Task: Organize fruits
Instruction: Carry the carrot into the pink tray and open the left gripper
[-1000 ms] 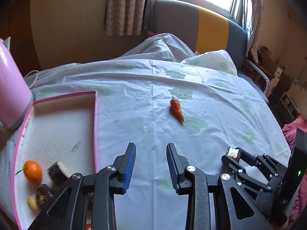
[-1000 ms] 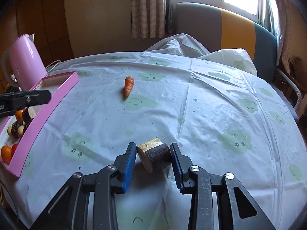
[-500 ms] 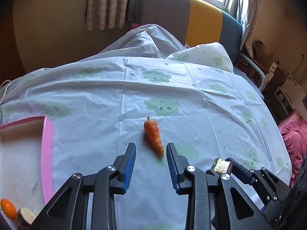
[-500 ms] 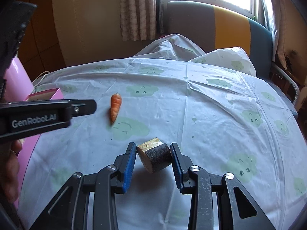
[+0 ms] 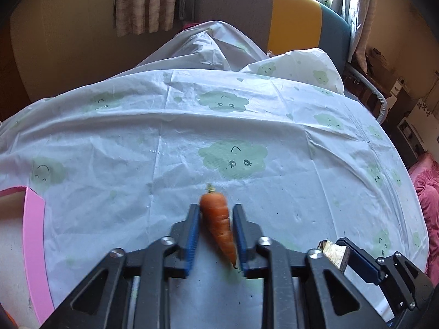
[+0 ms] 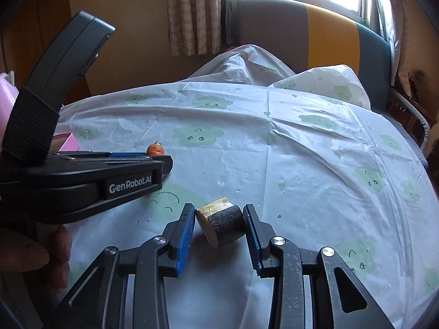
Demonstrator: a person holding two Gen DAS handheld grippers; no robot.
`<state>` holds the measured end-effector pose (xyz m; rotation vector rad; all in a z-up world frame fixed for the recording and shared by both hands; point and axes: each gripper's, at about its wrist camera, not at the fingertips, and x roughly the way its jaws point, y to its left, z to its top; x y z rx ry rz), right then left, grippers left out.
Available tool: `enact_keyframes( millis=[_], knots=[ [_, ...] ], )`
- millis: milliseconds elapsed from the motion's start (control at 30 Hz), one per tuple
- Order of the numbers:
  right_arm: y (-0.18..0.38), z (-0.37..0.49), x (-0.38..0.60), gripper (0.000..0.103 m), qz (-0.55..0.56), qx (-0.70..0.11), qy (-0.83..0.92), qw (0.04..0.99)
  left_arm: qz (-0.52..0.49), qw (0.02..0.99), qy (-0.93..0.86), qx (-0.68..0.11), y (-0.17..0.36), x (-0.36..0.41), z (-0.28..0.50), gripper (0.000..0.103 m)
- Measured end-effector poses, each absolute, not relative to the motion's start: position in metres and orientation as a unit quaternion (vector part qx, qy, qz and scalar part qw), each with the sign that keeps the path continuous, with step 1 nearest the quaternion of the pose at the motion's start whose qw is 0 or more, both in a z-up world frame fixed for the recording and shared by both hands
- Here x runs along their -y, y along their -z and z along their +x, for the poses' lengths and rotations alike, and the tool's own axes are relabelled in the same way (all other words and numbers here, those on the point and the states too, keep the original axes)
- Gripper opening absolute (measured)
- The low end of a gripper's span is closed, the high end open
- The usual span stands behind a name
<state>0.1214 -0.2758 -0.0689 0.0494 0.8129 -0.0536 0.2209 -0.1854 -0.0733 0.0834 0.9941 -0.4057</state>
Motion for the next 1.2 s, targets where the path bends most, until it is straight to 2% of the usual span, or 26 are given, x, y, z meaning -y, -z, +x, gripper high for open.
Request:
enact_keyframes(
  millis=[700,1200],
  knots=[
    [0.067,0.101,0.248,0.036,0.027,-0.404,-0.015,0.914,0.029,0.881,0.162,-0.443,0.032,0.130,0.152,0.021],
    [0.071,0.094,0.233,0.036,0.014,-0.402,-0.021,0.915,0.018,0.909,0.100,-0.404,0.010,0.048,0.095,0.021]
  ],
)
